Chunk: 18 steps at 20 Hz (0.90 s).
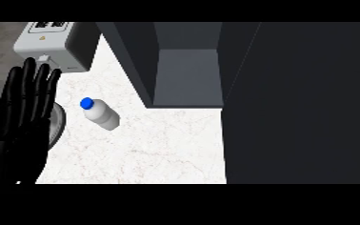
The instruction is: Pick up the bottled water, place it into the cabinet and close the cabinet
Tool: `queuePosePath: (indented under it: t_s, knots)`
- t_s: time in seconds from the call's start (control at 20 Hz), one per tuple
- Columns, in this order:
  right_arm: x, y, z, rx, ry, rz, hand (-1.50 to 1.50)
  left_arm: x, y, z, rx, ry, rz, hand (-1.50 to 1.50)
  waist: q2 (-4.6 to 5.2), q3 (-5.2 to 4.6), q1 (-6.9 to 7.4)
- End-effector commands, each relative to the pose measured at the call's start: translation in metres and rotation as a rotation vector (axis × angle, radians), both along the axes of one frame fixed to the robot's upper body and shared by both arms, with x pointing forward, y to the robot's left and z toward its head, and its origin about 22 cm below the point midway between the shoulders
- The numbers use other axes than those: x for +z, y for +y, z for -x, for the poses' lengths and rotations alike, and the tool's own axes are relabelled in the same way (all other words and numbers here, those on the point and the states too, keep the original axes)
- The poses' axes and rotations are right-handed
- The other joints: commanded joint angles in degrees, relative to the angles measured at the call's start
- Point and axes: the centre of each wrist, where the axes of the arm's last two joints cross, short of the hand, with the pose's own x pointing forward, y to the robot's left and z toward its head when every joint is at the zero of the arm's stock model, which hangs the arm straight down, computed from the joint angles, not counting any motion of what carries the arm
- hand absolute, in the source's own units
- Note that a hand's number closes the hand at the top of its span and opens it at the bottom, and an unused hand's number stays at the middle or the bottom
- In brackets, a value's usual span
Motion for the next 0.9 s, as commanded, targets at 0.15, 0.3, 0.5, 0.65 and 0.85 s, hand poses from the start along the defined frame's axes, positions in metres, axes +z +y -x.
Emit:
queuePosePath:
  t_s: [0.15,0.3,0.5,0.65,0.85]
  knots:
    - [0.002,-0.012,0.028,0.032,-0.050,-0.063,-1.50,0.015,0.043,-0.016,0.185,-0.007,-0.012,-1.50,1.97,-0.65,-0.74]
    - [-0.011,0.004,0.033,0.148,0.186,-0.128,-1.50,-0.022,0.036,-0.017,0.253,0.260,0.150,-1.50,2.24,-0.69,-1.07]
    - [0.012,0.012,0.067,0.161,0.217,-0.145,-1.50,-0.007,0.017,-0.012,0.269,0.283,0.156,-1.50,1.78,-0.66,-0.79]
    - [-0.004,-0.007,0.092,0.154,0.232,-0.155,-1.50,-0.011,0.023,0.002,0.271,0.299,0.152,-1.50,1.83,-0.63,-0.78]
    - [0.009,0.008,0.112,0.150,0.237,-0.150,-1.50,0.007,0.000,0.020,0.301,0.282,0.151,-1.50,1.81,-0.64,-0.68]
